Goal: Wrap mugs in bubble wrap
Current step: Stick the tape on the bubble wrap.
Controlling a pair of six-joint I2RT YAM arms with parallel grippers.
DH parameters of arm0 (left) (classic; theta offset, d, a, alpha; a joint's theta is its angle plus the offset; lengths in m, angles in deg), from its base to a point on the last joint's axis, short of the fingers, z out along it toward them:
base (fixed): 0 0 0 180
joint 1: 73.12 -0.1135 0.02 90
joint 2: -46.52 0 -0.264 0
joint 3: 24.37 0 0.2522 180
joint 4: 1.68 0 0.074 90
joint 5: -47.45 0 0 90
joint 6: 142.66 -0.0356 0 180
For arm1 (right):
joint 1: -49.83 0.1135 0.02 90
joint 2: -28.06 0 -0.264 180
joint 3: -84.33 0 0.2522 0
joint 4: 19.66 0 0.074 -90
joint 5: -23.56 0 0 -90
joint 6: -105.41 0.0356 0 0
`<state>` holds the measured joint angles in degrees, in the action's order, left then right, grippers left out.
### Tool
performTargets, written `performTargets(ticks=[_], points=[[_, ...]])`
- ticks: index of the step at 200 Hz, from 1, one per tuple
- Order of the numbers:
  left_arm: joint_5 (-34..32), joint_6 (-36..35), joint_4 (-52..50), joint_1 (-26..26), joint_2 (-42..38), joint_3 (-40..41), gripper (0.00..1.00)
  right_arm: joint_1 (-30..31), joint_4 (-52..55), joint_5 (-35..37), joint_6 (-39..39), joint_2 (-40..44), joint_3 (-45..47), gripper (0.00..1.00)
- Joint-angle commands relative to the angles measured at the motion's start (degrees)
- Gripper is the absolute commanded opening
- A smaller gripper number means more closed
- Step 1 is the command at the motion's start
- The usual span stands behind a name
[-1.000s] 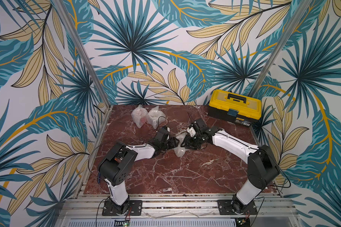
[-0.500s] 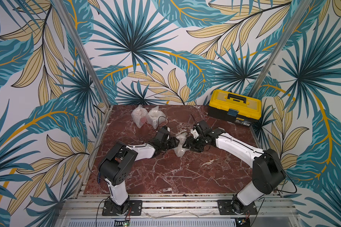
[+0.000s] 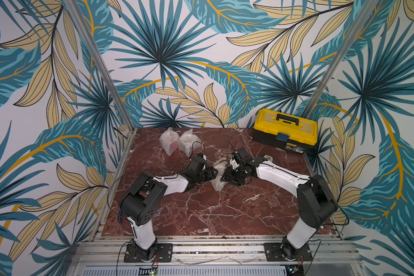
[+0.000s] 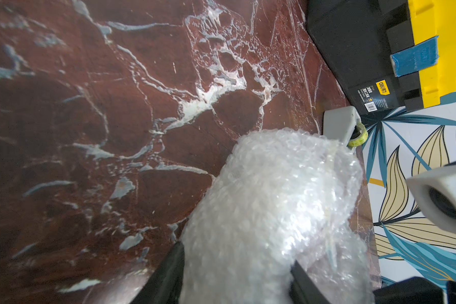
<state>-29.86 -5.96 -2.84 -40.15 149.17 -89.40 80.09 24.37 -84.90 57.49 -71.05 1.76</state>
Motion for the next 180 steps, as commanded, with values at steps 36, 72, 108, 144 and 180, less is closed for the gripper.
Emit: performTargets(ticks=[36, 72, 108, 144, 180], points=[[0.42, -1.26, -9.95, 0.95, 4.14, 0.44, 0.54, -0.55, 0.99, 12.98, -6.34, 5.86, -2.03, 0.6], [0.49, -1.36, -9.97, 0.95, 4.13, 0.47, 0.53, -0.69, 3.02, 13.66, -11.0, -1.13, -12.61, 0.42], [0.16, -1.04, -9.88, 0.95, 3.87, 0.9, 0.53, -0.69, 0.59, 9.39, -12.56, -6.13, -18.61, 0.0], [0.09, -0.99, -9.92, 0.95, 3.7, 0.95, 0.53, -0.67, -0.07, 8.0, -11.61, -9.85, -19.96, 0.0], [0.19, -1.08, -9.93, 0.95, 3.77, 0.9, 0.53, -0.68, -1.7, 7.39, -11.35, -13.5, -20.34, 0.0]])
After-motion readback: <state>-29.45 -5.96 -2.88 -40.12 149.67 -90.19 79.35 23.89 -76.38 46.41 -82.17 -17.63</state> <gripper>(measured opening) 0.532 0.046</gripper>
